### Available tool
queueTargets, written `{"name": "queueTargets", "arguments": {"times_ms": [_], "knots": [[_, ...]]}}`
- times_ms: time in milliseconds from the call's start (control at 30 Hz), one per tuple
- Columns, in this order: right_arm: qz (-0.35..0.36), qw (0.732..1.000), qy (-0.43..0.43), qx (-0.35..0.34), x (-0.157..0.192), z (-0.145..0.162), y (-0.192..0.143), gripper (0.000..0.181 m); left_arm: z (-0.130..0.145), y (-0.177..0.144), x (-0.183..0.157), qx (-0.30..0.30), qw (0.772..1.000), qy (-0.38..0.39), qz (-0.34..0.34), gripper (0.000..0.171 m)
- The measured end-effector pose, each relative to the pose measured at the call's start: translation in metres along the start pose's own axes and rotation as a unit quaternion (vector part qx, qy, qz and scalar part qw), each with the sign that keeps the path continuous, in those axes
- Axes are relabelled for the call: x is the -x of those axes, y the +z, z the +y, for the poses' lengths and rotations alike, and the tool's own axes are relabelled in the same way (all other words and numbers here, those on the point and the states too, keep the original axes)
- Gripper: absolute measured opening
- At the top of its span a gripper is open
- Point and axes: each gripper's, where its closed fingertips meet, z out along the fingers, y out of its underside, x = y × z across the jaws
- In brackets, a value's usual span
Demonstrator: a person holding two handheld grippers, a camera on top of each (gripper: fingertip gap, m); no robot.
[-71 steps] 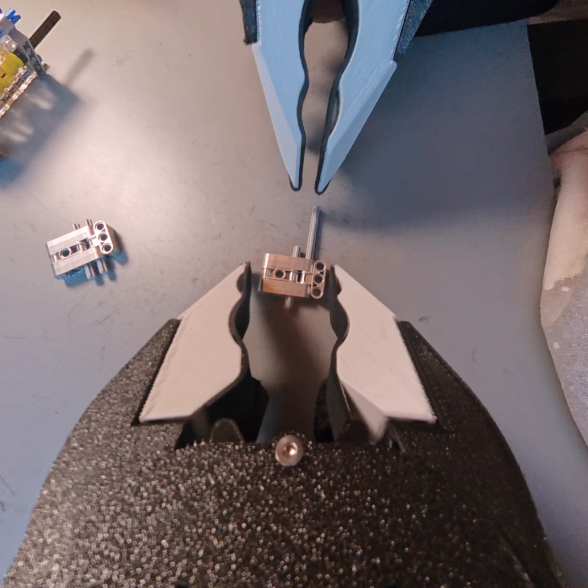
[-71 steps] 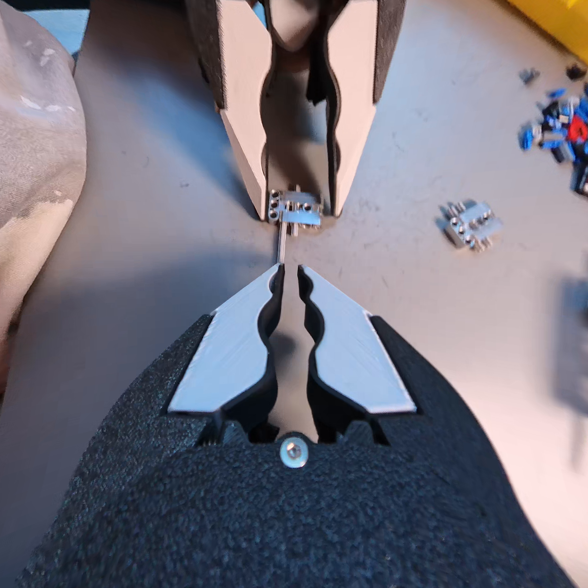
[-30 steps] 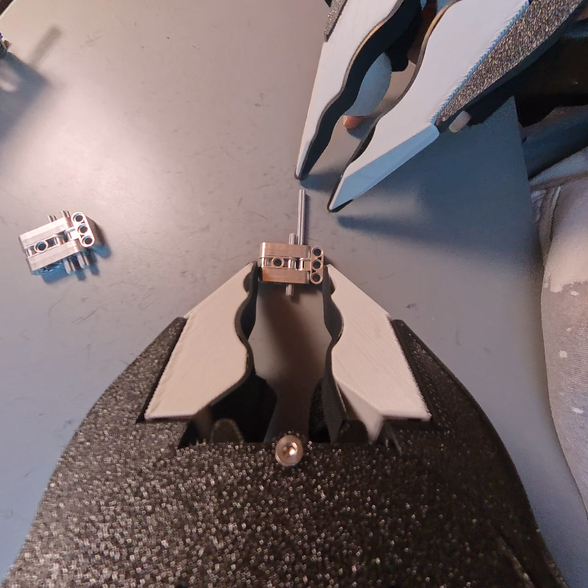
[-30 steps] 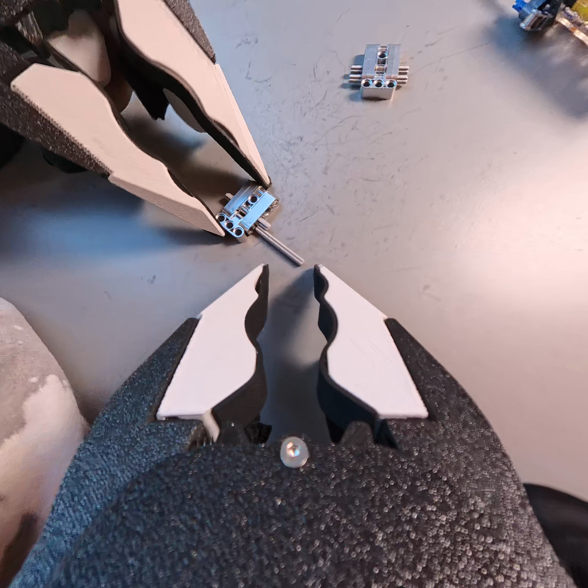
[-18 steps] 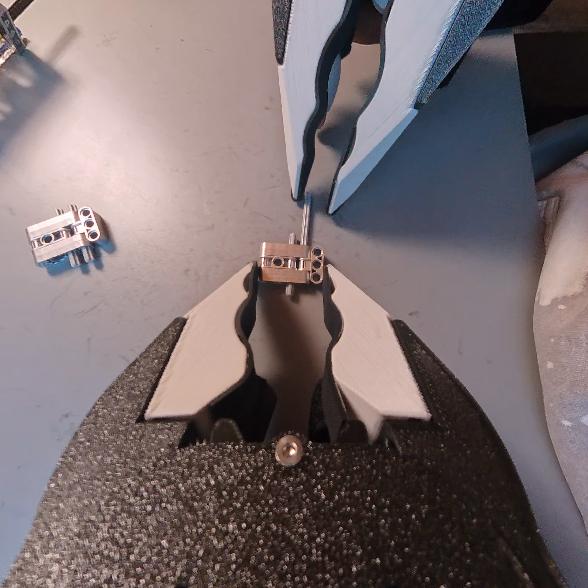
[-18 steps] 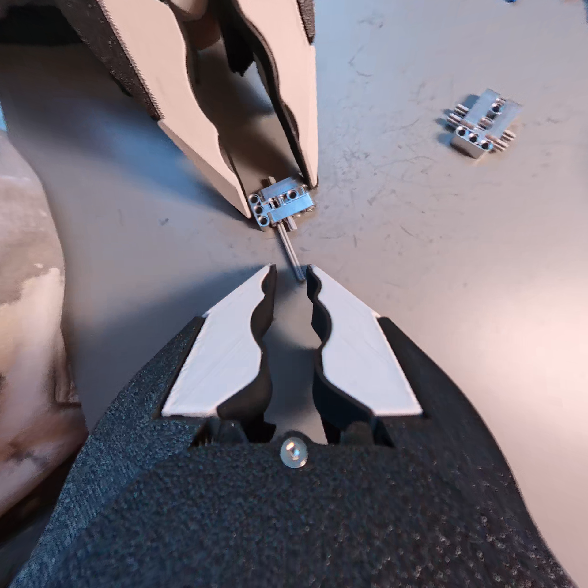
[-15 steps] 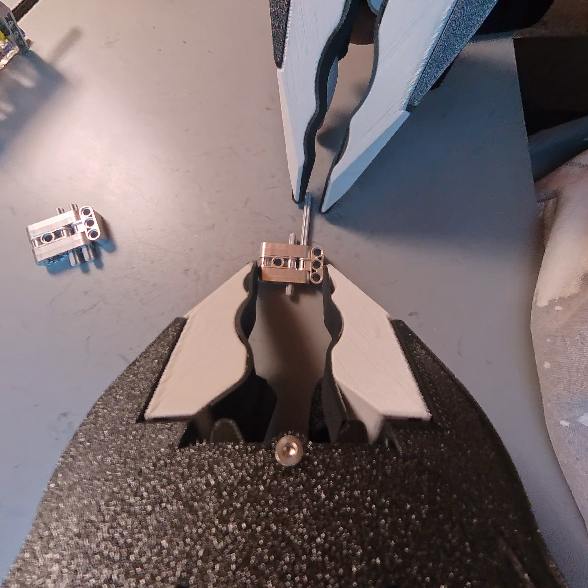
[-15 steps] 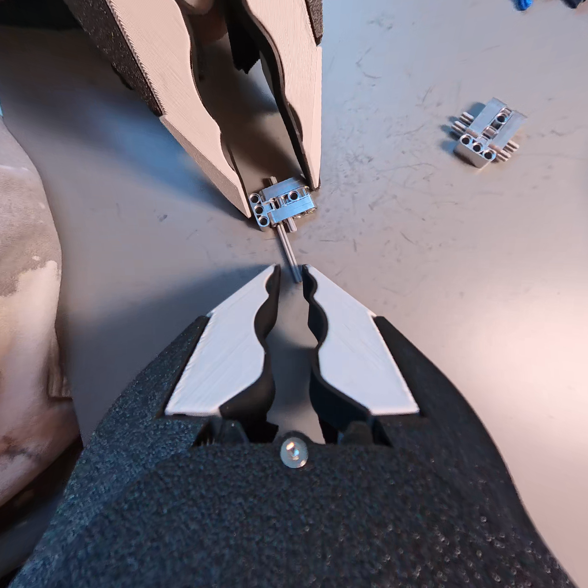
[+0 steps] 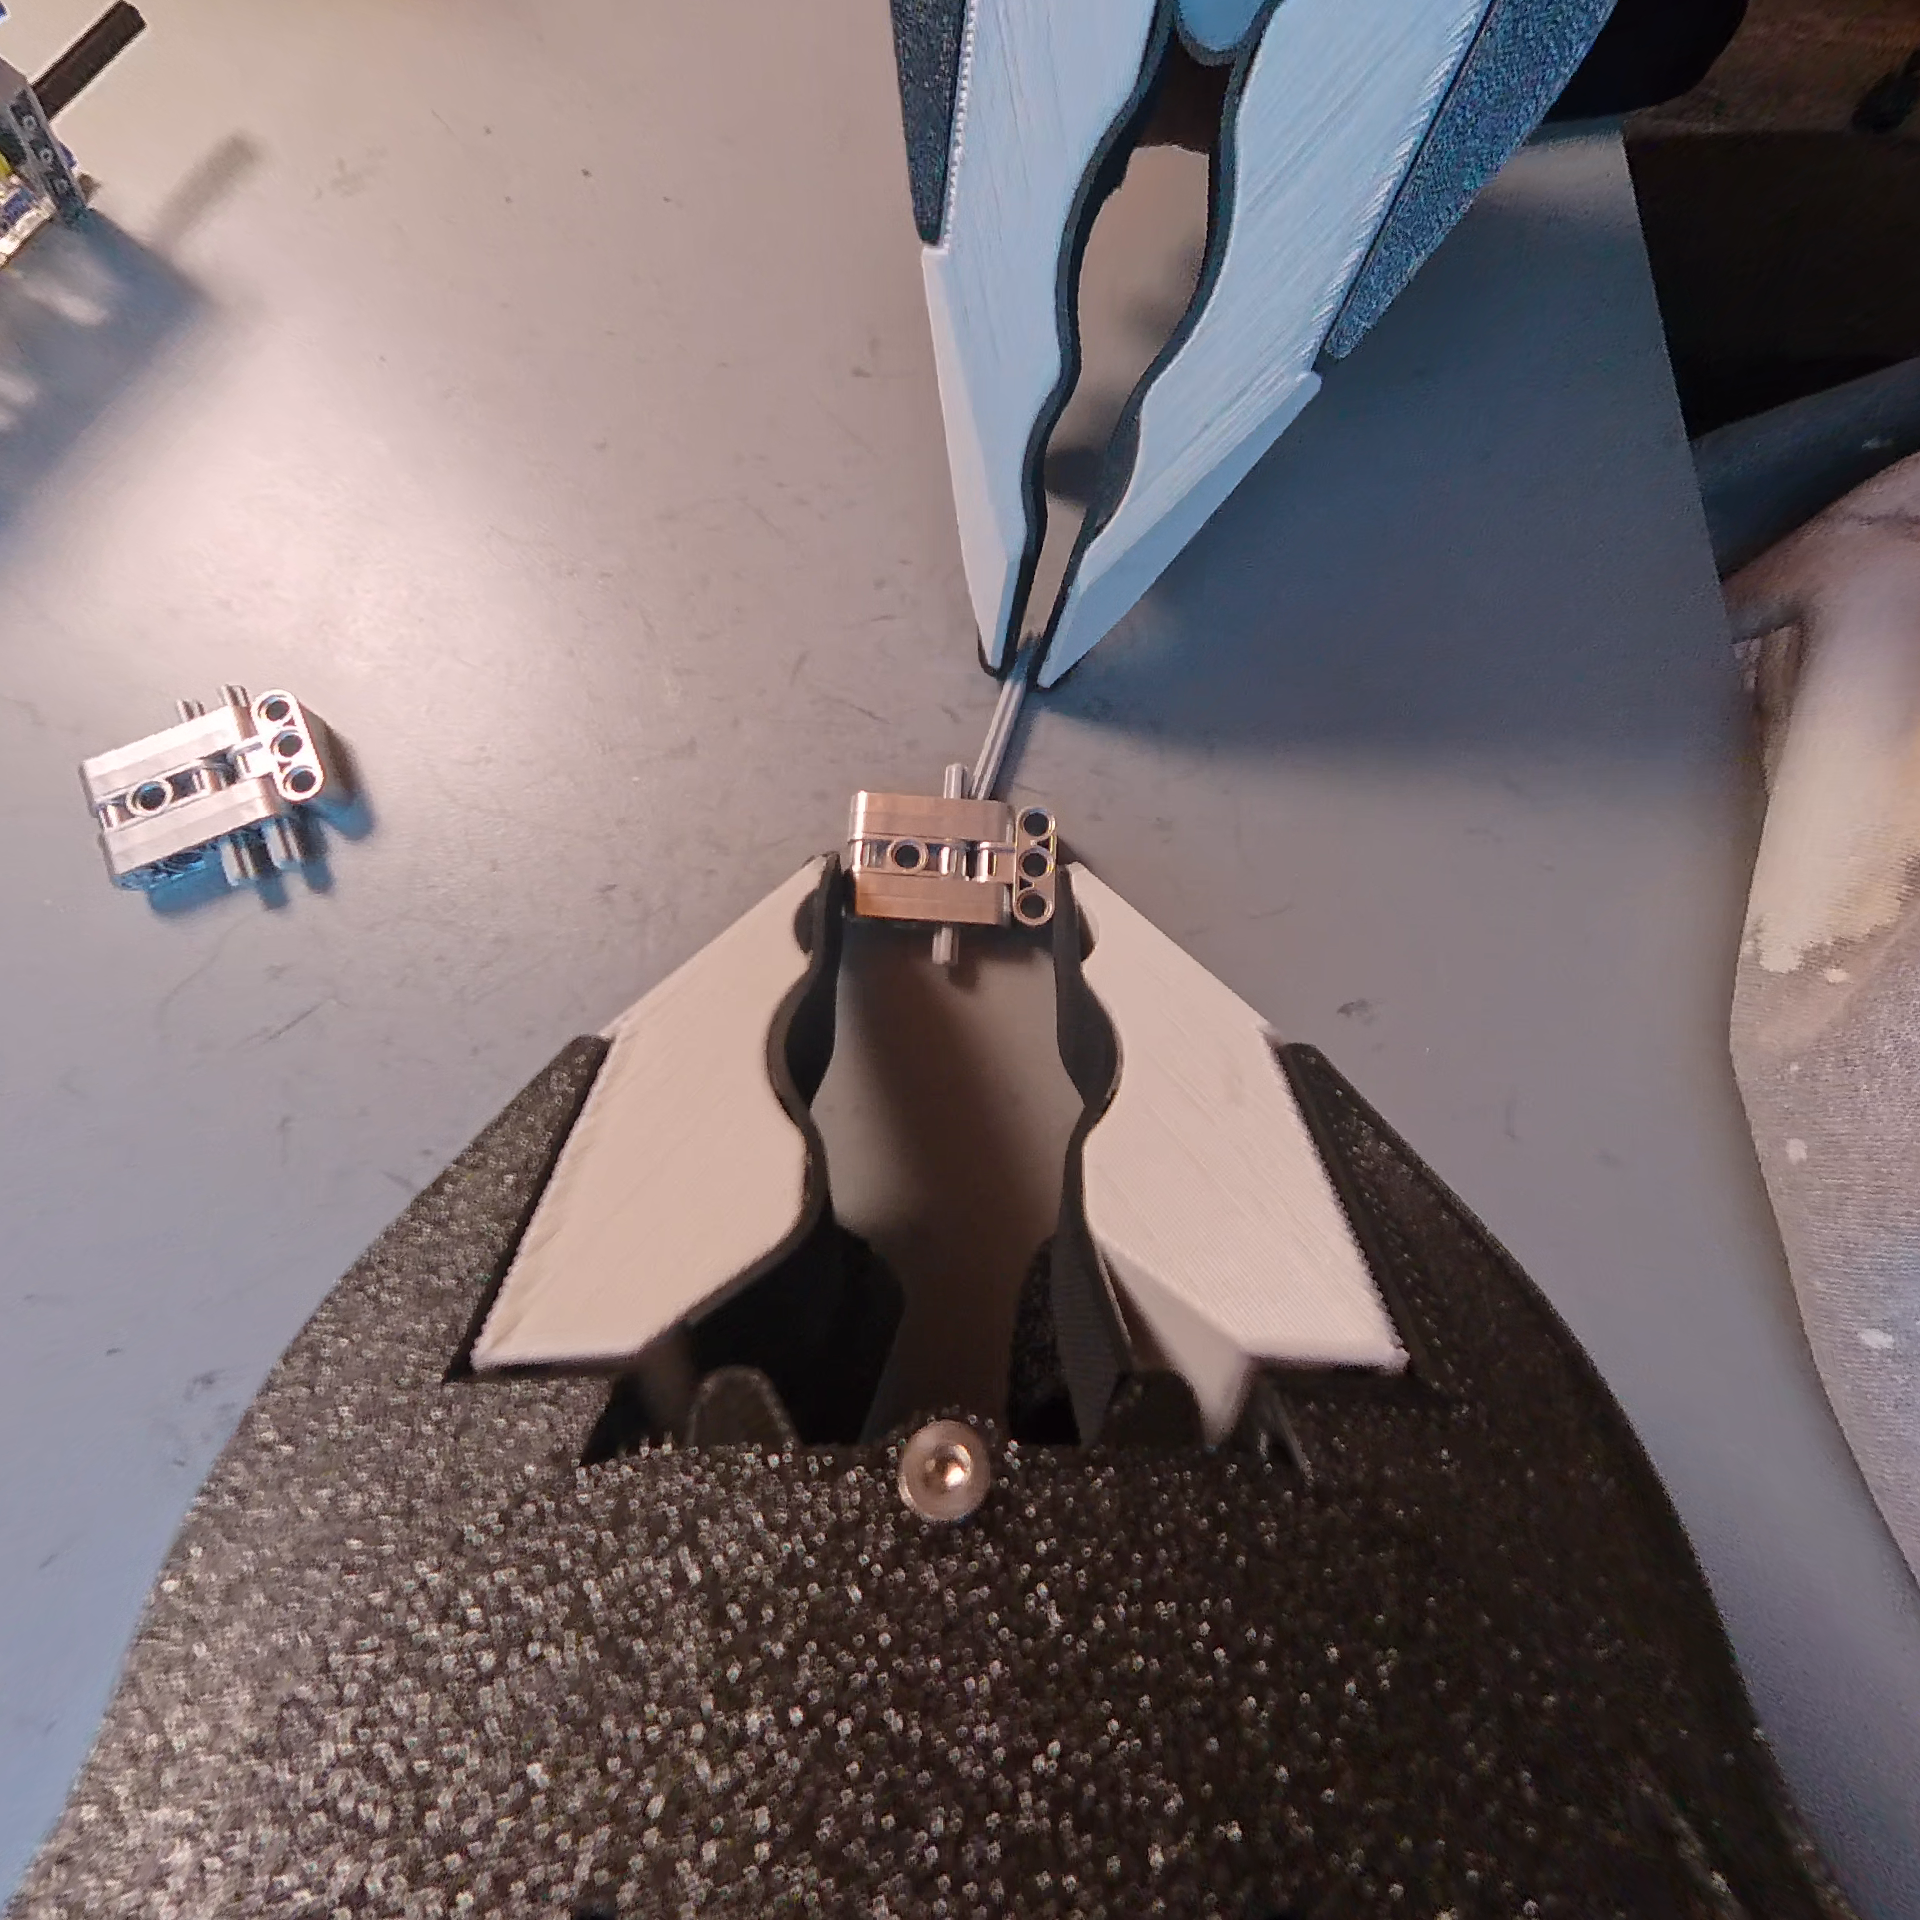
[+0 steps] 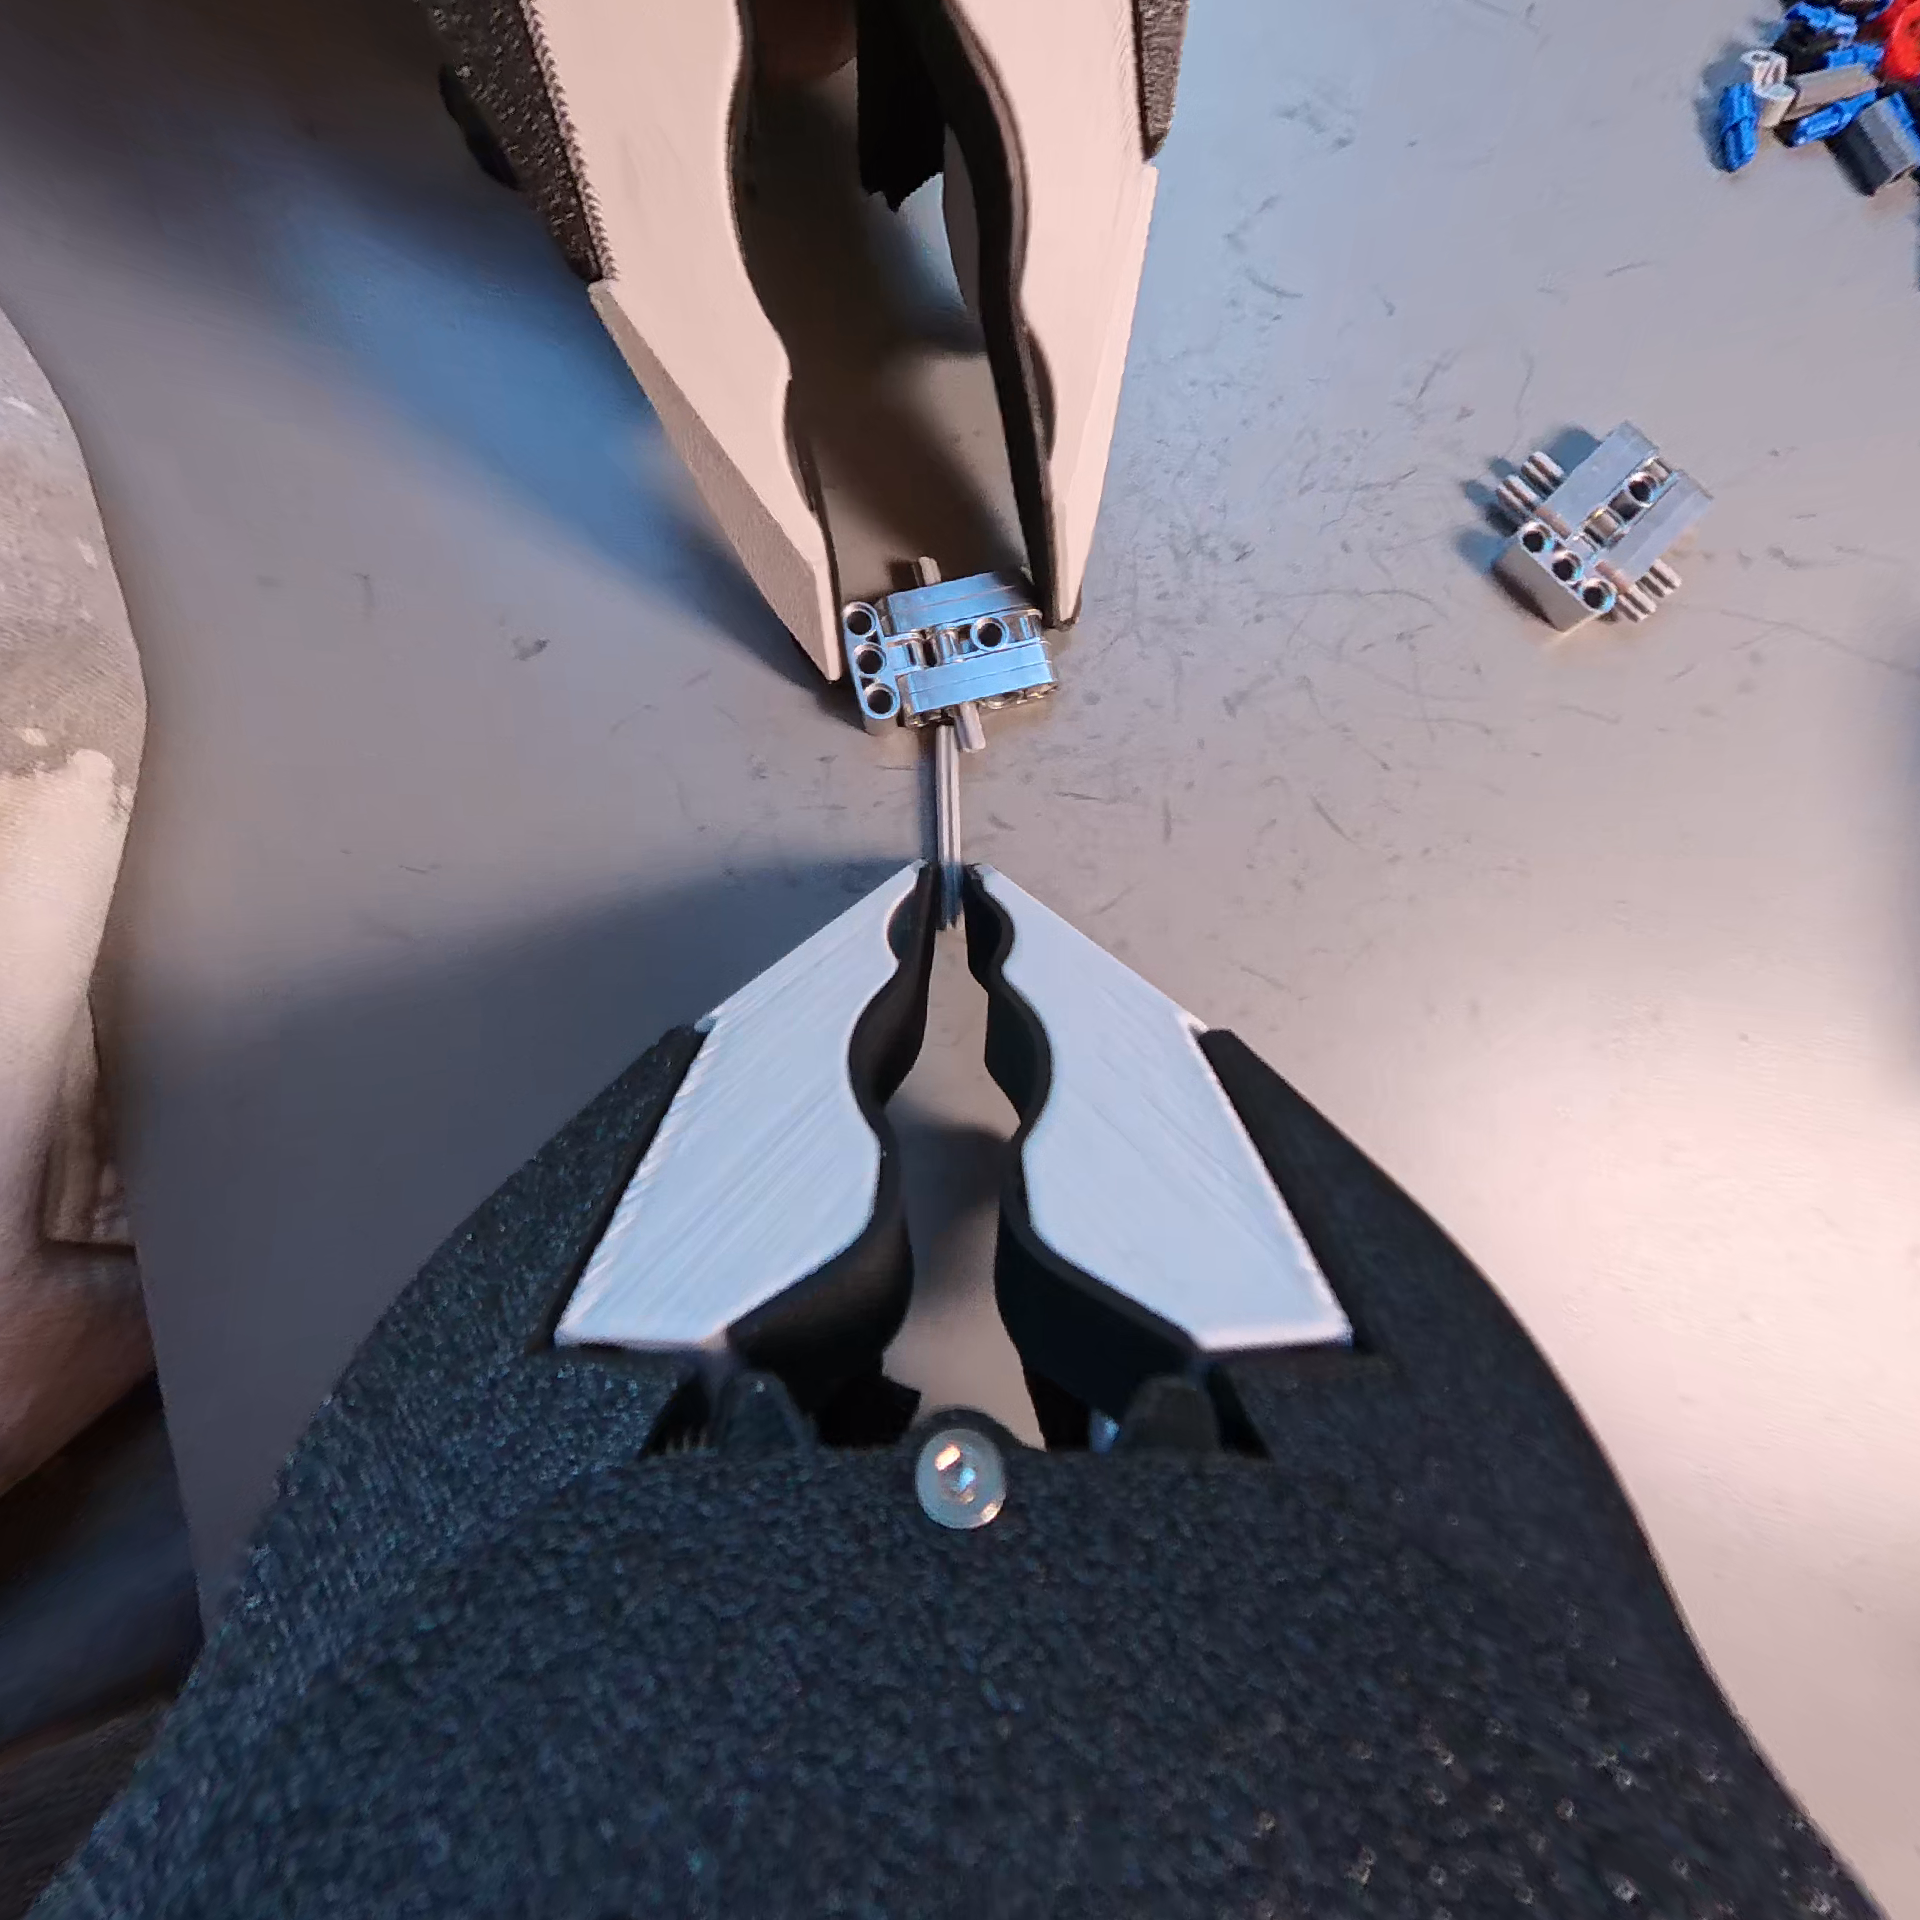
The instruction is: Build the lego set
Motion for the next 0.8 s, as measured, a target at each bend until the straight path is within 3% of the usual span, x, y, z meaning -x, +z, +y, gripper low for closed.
{"name": "queueTargets", "arguments": {"times_ms": [667,800], "knots": [[-0.082,0.996,0.017,-0.015,0.006,-0.003,-0.003,0.002,-0.001,-0.001,-0.002,-0.012,1.000,0.026,0.008,0.041],[-0.090,0.995,0.022,-0.035,0.007,-0.008,-0.010,0.002,-0.012,-0.008,-0.004,-0.043,0.998,0.038,0.005,0.046]]}}
